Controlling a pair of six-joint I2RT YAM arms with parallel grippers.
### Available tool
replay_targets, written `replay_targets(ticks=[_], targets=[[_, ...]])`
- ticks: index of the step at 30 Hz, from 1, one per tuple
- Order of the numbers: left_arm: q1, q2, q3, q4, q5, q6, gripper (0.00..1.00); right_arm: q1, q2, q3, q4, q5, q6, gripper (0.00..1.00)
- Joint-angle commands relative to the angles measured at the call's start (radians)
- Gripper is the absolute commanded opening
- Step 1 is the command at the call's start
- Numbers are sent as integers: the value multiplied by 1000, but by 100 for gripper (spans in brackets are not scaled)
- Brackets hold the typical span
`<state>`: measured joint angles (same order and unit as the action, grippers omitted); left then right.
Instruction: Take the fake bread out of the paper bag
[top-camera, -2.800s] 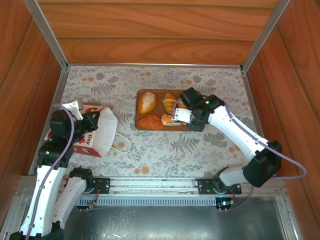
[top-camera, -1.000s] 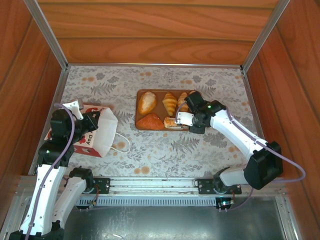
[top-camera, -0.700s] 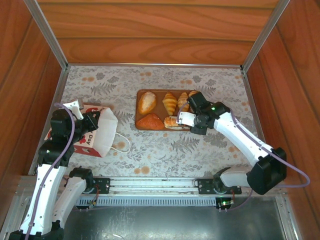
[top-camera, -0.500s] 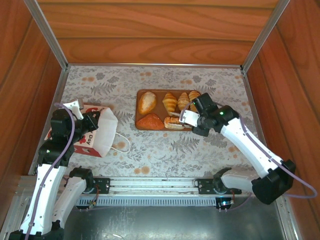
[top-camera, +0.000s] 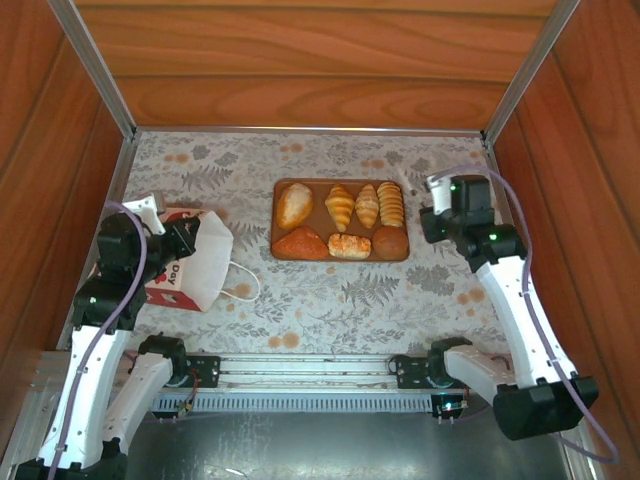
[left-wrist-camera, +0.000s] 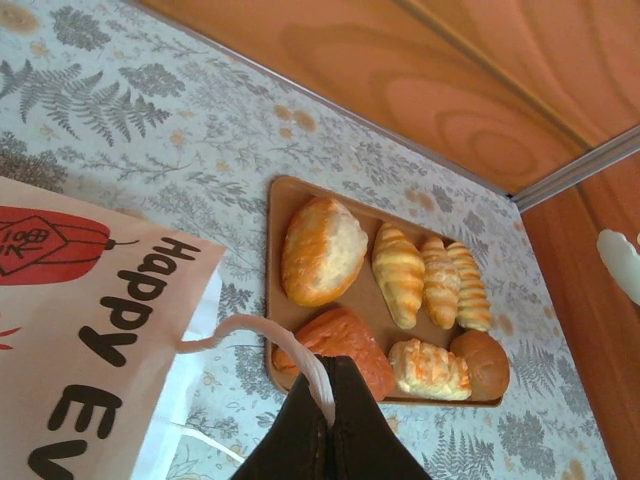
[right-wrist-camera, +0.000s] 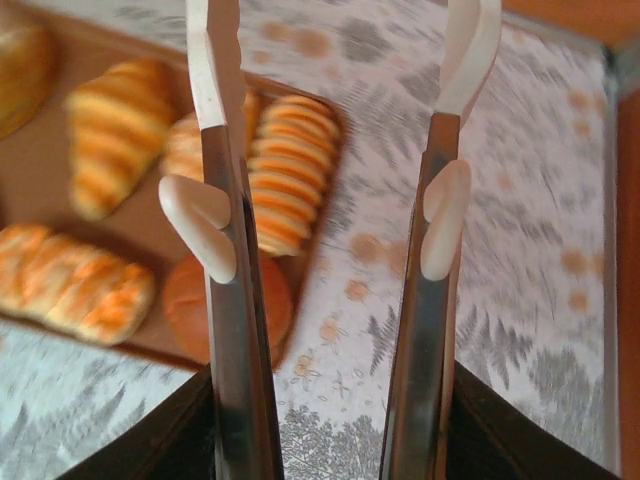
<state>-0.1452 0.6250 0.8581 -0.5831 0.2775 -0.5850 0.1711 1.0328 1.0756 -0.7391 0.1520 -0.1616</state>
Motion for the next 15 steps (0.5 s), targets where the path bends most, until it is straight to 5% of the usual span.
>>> replay_targets(ticks=[1,6,15], targets=[[-7,1,43,16,30,-17,0,-172,54,-8,27,-190,205,51],[-6,2,75,16,43,-31,0,-307,191,-1,38,-296,310,48],[-5,18,123,16,66,-41,0,-327,398,-32,158,-284,368,51]])
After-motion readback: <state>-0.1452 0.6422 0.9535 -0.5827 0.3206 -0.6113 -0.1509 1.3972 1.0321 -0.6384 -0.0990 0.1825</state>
